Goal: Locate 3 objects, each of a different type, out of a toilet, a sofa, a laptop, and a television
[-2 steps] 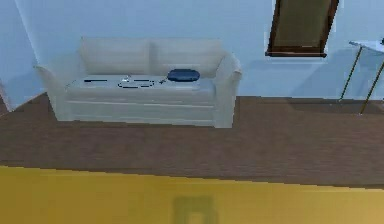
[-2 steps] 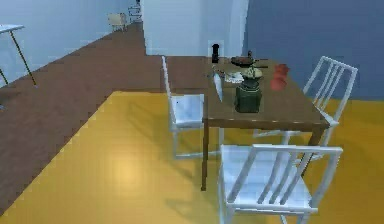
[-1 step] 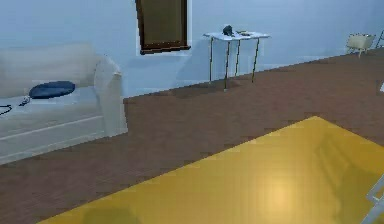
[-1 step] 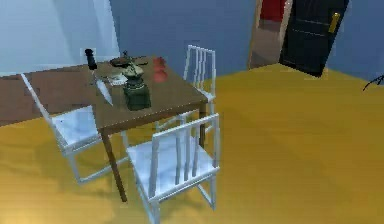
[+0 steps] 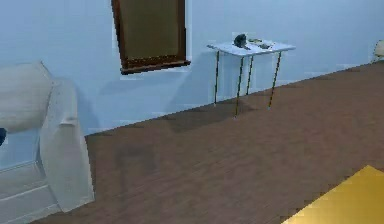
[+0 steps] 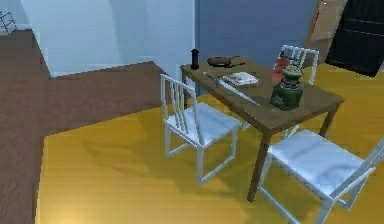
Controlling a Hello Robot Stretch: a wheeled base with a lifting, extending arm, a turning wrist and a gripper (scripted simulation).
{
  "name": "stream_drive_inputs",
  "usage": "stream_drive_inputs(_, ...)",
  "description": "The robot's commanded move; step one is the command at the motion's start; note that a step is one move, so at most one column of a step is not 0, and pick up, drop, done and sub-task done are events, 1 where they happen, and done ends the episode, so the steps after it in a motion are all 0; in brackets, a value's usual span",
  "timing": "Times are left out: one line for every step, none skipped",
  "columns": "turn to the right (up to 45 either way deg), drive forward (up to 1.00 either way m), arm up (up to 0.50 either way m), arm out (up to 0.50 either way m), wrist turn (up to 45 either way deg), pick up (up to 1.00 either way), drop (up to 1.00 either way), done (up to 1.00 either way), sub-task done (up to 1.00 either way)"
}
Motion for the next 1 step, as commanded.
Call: stream_drive_inputs(0.0,1.00,0.00,0.00,0.0,0.00,0.00,0.00,0.00)
